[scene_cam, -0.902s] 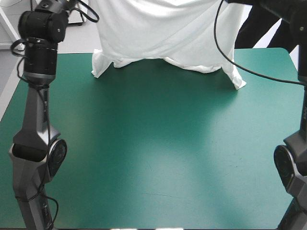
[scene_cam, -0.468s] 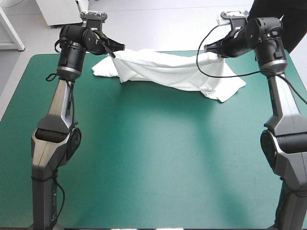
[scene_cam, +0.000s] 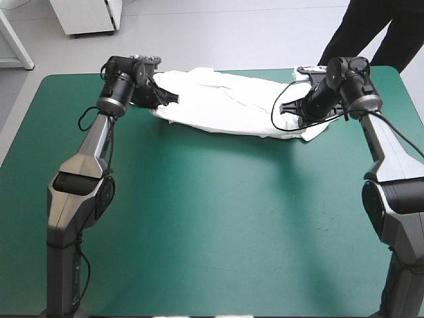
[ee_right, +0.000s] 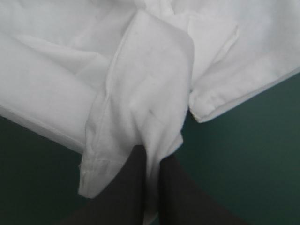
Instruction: Fold the cloth
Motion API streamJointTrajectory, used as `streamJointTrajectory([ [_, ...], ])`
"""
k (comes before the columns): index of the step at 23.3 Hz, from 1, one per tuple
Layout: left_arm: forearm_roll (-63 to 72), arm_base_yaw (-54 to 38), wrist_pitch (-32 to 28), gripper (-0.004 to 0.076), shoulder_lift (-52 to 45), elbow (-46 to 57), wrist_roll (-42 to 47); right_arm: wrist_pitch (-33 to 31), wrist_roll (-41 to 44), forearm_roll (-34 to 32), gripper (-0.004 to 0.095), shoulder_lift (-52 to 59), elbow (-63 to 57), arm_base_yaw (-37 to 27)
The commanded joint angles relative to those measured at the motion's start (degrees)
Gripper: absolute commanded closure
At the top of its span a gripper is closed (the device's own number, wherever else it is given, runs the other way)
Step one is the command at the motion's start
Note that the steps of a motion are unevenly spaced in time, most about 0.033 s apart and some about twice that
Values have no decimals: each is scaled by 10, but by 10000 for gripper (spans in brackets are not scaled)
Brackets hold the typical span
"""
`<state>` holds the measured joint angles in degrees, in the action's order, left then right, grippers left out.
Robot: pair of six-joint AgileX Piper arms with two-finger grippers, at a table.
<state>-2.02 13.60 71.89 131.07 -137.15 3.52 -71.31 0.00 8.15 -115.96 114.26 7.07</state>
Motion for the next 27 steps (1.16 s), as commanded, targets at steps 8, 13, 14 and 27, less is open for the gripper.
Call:
streamJointTrajectory([
  [8, 20, 13, -221, 746, -326, 516, 36, 98, -30, 25, 921, 189, -288, 3],
  [13, 55, 13, -232, 746, -416, 664, 15, 135, -37, 26, 921, 280, -475, 22],
  [14, 67, 13, -233, 746, -432, 688, 11, 142, -36, 27, 921, 304, -519, 26],
  [27, 96, 171, -184, 746, -738, 1021, 122, 62, 7, 51, 921, 630, -790, 40],
])
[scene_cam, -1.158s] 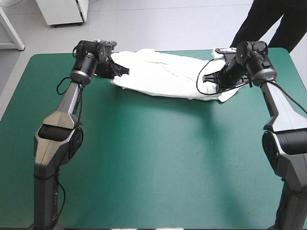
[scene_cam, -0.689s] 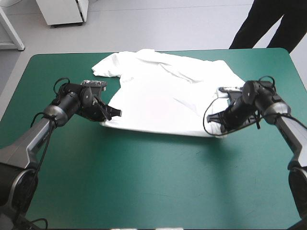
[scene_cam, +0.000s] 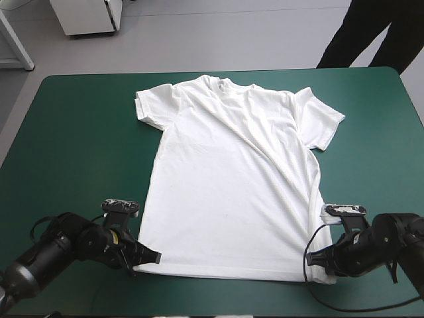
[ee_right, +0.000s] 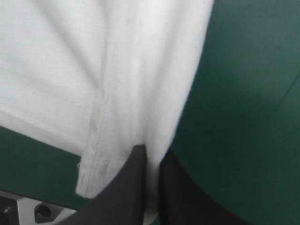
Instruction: Fold the cloth
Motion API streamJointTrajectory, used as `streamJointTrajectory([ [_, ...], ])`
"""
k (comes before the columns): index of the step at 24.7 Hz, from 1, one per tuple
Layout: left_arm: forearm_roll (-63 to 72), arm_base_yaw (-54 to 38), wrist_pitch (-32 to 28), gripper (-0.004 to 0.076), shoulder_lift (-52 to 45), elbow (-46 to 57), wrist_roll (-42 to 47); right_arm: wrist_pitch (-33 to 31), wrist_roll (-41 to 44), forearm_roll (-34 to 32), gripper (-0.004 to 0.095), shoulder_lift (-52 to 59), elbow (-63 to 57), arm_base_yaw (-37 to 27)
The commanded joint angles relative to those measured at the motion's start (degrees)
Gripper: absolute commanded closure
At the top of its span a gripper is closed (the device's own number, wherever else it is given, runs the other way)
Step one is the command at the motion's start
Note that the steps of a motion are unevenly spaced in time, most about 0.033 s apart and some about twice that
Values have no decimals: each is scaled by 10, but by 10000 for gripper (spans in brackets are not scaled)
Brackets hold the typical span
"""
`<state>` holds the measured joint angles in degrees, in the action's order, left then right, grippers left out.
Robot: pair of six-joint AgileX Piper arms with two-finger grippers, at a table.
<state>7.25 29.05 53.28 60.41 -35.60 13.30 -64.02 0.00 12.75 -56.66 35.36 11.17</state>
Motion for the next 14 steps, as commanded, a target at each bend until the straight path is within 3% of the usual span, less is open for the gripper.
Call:
streamJointTrajectory([
  [1, 3, 18, 6, 746, -41, 11, 27, -10, 10, 8, 921, 47, -7, -1],
  [4, 4, 18, 42, 745, -47, 12, 27, -35, 19, 19, 886, 59, -9, -1],
  [7, 20, 18, 76, 683, -47, 12, 24, -59, 10, 34, 643, 59, -9, -1],
  [8, 30, 18, 85, 642, -47, 12, 24, -68, 10, 36, 538, 59, -9, -1],
  [11, 55, 18, 122, 470, -47, 8, 2, -76, 18, 40, 364, 59, -9, -1],
  [14, 53, 18, 158, 320, -47, -11, -3, -76, 25, 40, 333, 59, 6, -1],
])
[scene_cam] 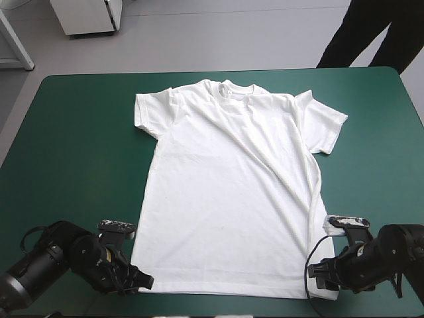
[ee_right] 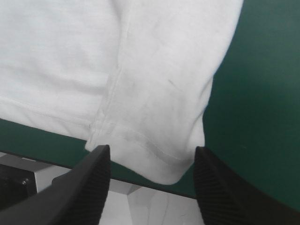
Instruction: Fold the cloth
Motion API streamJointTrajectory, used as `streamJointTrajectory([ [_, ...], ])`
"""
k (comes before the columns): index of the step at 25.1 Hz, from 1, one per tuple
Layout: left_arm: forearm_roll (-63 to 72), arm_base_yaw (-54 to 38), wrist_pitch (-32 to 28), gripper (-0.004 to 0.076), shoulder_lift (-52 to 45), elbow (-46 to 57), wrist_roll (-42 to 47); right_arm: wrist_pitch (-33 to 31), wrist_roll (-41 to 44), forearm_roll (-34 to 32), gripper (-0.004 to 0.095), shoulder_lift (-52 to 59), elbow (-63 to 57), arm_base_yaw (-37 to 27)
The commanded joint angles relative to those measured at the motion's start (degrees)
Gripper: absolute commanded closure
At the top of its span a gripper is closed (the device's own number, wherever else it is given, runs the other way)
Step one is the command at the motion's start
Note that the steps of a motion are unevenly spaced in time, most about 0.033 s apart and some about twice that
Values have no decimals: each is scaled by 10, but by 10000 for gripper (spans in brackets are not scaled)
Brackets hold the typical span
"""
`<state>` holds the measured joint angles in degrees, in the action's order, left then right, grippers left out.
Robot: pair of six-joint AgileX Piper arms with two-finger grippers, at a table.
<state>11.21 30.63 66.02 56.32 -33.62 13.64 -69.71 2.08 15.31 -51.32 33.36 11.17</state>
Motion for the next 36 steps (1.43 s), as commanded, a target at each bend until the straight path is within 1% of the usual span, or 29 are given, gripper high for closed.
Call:
streamJointTrajectory([
  [1, 7, 2, 38, 294, -6, -43, -7, -18, 6, 14, 346, 7, 37, -1],
  [2, -3, 2, 46, 280, -6, -56, -7, -18, 6, 12, 365, 7, 52, -1],
  [4, -29, 2, 55, 282, -6, -96, -7, -18, 8, 1, 403, 7, 85, -1],
  [6, -63, 2, 55, 291, -6, -144, -7, -18, 10, -23, 430, 7, 129, -1],
  [7, -97, 2, 53, 304, -6, -191, -5, -18, 15, -49, 441, 6, 172, -1],
  [8, -112, 2, 52, 309, -5, -216, -3, -18, 22, -63, 441, 4, 197, -1],
  [9, -143, 2, 55, 318, 2, -263, 5, -18, 39, -91, 441, 4, 245, -1],
  [11, -171, 2, 63, 327, 17, -299, 5, -18, 48, -110, 441, 3, 284, -1],
  [14, -222, 2, 68, 335, 73, -356, 5, -18, 64, -125, 444, -17, 355, -1],
  [15, -246, 1, 68, 335, 108, -379, 5, -18, 64, -125, 450, -33, 380, -1],
  [17, -253, -30, 64, 335, 167, -414, 5, -18, 64, -124, 476, -64, 407, -1],
  [18, -246, -47, 58, 335, 187, -426, 5, -18, 64, -121, 484, -74, 413, -1],
  [19, -212, -88, 38, 335, 219, -444, -7, -18, 64, -120, 490, -90, 417, -1],
  [21, -133, -142, 16, 335, 266, -475, -52, -18, 64, -120, 490, -110, 417, -1],
  [23, -101, -164, 9, 335, 298, -498, -73, -18, 57, -120, 490, -118, 417, -1],
  [28, -102, -170, -6, 335, 374, -557, -84, -18, 46, -121, 490, -139, 417, -1],
  [32, -102, -170, -3, 335, 438, -605, -84, -18, 45, -121, 490, -149, 417, -1],
  [36, -101, -170, -1, 335, 476, -628, -84, -18, 45, -125, 490, -150, 417, -1],
])
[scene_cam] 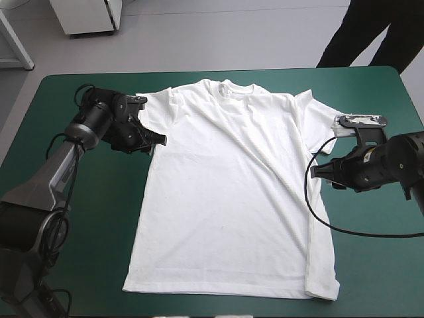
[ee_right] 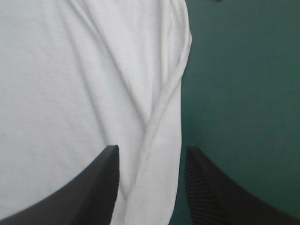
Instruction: Fold the cloth
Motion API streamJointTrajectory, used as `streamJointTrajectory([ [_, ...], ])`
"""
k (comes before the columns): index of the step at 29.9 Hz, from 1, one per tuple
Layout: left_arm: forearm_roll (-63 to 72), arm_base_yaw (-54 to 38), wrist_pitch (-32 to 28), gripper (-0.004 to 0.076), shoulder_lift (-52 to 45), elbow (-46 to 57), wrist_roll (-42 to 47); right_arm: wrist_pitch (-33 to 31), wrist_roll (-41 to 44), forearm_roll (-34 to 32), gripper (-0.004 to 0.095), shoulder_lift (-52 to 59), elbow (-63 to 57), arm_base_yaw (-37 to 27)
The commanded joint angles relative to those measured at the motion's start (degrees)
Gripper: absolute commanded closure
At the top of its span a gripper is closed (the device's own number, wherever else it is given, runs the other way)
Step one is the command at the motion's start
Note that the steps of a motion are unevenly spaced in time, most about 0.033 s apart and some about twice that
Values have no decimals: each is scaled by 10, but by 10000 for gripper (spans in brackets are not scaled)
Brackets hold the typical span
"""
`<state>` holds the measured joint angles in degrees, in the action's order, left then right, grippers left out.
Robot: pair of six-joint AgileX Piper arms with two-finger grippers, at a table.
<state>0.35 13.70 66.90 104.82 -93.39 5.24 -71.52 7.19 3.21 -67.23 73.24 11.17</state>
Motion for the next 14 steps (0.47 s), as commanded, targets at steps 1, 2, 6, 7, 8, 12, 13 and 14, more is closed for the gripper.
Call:
streamJointTrajectory([
  [1, 8, 0, -13, 335, -1, -32, -1, 0, -6, -4, 490, 9, 18, -1],
  [2, 9, 0, -15, 335, 5, -32, -1, 0, -6, -4, 490, 9, 18, -1],
  [6, 9, 0, -26, 335, 26, -32, -6, 0, -6, -4, 490, 9, 18, -1],
  [7, 11, 1, -30, 335, 31, -32, -12, 0, -6, -4, 490, 9, 18, -1],
  [8, 13, 1, -35, 335, 35, -32, -15, 0, -6, -4, 489, 9, 18, -1],
  [12, 13, 1, -49, 335, 50, -34, -15, 0, -4, -4, 490, 9, 18, -1],
  [13, 13, 1, -50, 335, 54, -34, -15, 0, -4, -4, 490, 9, 18, -1],
  [14, 13, 1, -51, 335, 59, -34, -15, 0, -3, -4, 492, 9, 18, -1],
])
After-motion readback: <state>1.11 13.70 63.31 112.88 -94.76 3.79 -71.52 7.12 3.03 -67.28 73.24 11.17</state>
